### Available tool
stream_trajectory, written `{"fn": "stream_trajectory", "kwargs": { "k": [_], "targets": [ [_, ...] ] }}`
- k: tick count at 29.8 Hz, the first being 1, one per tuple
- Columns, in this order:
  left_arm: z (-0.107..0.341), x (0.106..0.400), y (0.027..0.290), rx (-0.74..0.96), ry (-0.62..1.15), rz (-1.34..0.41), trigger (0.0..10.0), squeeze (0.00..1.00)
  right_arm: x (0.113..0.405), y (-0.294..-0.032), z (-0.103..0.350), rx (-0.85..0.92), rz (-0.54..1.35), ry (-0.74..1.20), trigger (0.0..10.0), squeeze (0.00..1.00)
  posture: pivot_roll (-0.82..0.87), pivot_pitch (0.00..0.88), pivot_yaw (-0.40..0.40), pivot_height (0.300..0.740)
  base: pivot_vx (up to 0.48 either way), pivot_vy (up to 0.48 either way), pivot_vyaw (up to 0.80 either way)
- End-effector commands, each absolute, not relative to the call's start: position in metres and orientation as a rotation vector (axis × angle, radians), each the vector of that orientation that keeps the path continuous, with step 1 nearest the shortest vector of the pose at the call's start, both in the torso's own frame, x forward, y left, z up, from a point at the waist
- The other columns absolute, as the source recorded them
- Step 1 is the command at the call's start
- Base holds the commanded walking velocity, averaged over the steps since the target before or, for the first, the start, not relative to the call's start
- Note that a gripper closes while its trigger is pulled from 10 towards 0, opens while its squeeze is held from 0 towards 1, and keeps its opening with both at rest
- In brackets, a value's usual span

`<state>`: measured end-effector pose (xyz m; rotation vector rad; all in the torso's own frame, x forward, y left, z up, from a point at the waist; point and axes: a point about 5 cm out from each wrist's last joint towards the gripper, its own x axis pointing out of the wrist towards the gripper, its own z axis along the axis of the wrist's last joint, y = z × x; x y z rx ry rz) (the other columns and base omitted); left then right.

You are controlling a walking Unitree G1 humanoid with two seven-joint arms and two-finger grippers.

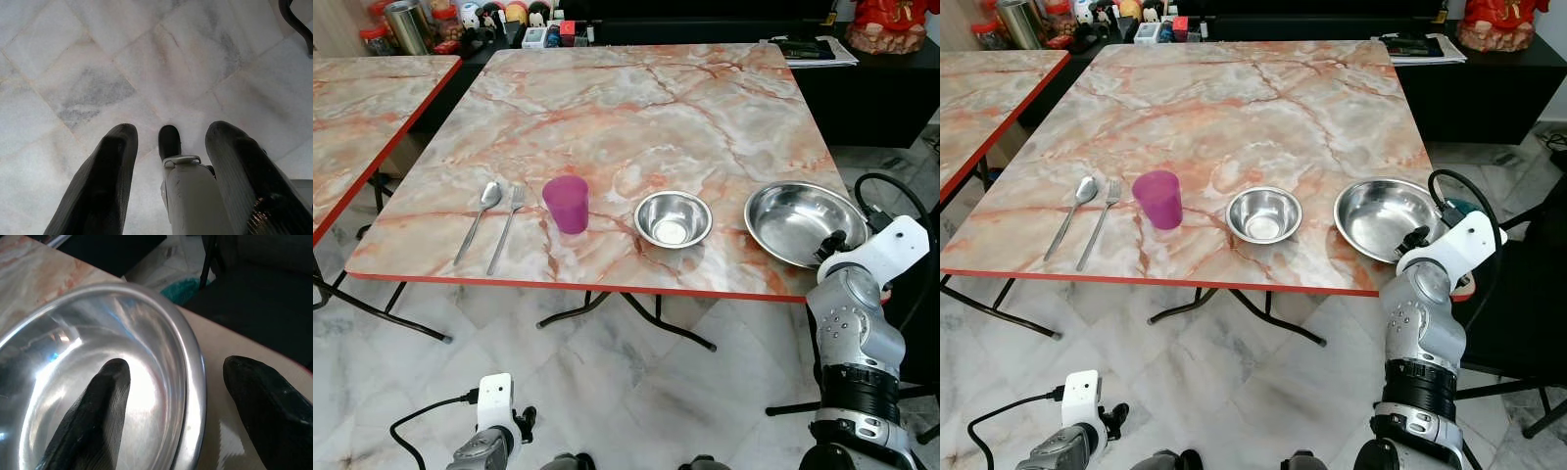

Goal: Setting the table

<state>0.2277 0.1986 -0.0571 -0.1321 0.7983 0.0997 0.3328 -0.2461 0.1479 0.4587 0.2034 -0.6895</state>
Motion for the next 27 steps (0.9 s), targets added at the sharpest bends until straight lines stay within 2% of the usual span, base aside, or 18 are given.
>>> {"fn": "stream_trajectory", "kwargs": {
  "k": [1, 2, 3, 4, 8, 9, 27],
  "targets": [
    [-0.0598, 0.2242, 0.1981, -0.118, 0.824, 0.092, 10.0, 0.0, 0.334, -0.2459, 0.1464, 0.497, -0.7, 0.22, 4.4, 0.0, -0.11, 0.131, 0.045, 0.711, 0.0, 0.0, 0.0],
    [-0.0599, 0.224, 0.1983, -0.117, 0.825, 0.092, 10.0, 0.0, 0.3345, -0.2454, 0.1461, 0.505, -0.699, 0.223, 1.2, 0.0, -0.11, 0.131, 0.044, 0.711, 0.0, 0.0, 0.0],
    [-0.0599, 0.2239, 0.1985, -0.117, 0.826, 0.092, 10.0, 0.0, 0.3348, -0.245, 0.1459, 0.51, -0.697, 0.225, 1.2, 0.0, -0.11, 0.13, 0.045, 0.711, 0.0, 0.0, 0.0],
    [-0.06, 0.2238, 0.1986, -0.116, 0.826, 0.092, 10.0, 0.0, 0.3351, -0.2447, 0.1459, 0.512, -0.696, 0.227, 0.4, 0.0, -0.11, 0.13, 0.045, 0.711, 0.0, 0.0, 0.0],
    [-0.0601, 0.2236, 0.199, -0.117, 0.827, 0.093, 10.0, 0.0, 0.3359, -0.2441, 0.1456, 0.515, -0.693, 0.23, 0.4, 0.0, -0.11, 0.13, 0.045, 0.711, 0.0, 0.0, 0.0],
    [-0.0602, 0.2233, 0.1991, -0.116, 0.828, 0.092, 10.0, 0.0, 0.3363, -0.2434, 0.1454, 0.525, -0.691, 0.232, 0.0, 0.0, -0.11, 0.13, 0.046, 0.711, 0.0, 0.0, 0.0],
    [-0.0613, 0.2216, 0.1991, -0.113, 0.838, 0.089, 10.0, 0.0, 0.3396, -0.242, 0.148, 0.57, -0.686, 0.214, 0.0, 0.0, -0.11, 0.127, 0.044, 0.711, 0.0, 0.0, 0.0]
  ]
}}
